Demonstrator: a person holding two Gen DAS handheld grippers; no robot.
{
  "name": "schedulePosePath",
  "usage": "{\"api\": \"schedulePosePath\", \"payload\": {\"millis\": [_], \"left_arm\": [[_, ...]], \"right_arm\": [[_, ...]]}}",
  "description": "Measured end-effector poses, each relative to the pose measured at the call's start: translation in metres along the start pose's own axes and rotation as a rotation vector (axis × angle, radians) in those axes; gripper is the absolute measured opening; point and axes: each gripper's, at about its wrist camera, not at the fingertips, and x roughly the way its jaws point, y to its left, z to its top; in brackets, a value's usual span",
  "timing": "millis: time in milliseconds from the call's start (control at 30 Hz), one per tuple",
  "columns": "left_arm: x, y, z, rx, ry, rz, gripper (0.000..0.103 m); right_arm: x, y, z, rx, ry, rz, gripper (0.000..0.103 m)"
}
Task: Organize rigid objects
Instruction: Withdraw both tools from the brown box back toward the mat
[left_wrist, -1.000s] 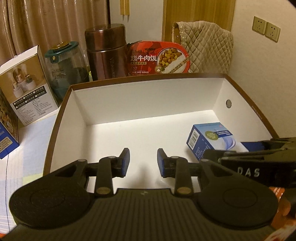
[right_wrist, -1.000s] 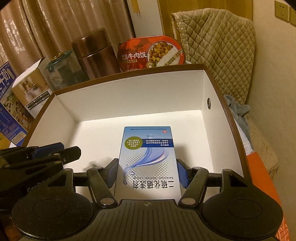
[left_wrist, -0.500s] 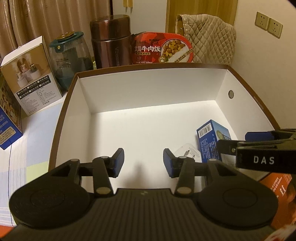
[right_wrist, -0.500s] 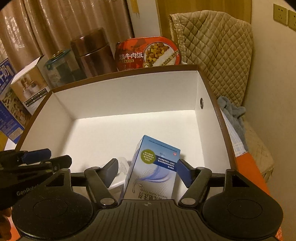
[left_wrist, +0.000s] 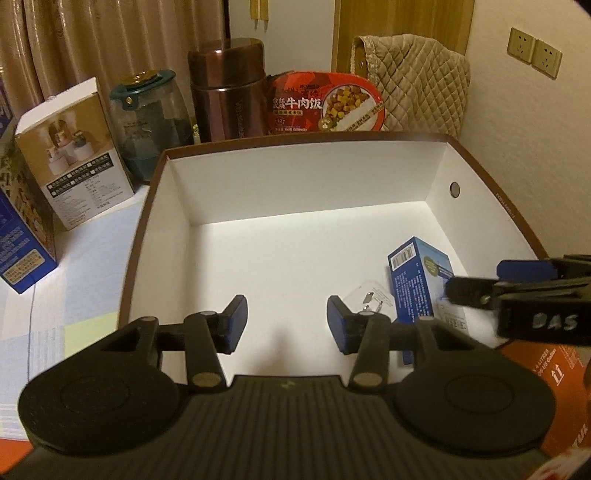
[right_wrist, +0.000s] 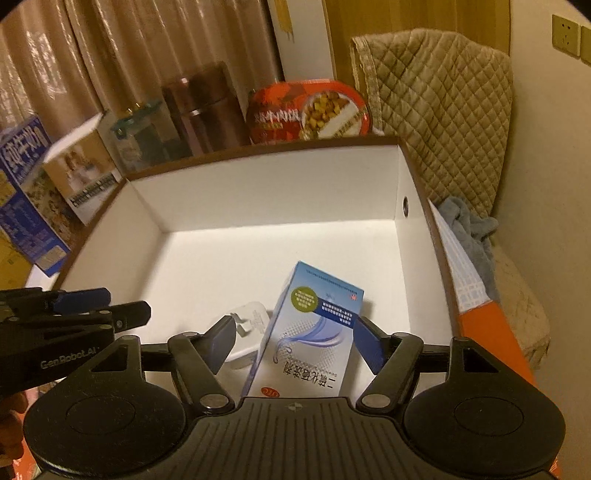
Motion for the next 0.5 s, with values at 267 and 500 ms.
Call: {"api": "schedulePosePath", "payload": {"millis": [267,500], "left_arm": [[-0.045,0.005,-0.015,-0.002,-0.028,0.004,0.043],[-0.089,0.008,-0.039,-0.035,-0.053,0.011,0.043]], "right_arm": [[-0.053,-0.01,-0.004,-0.04,-0.087,0.07,0.067],[-0.088,-0.016,-0.029,-0.108,-0.093,0.133,0.067]]}}
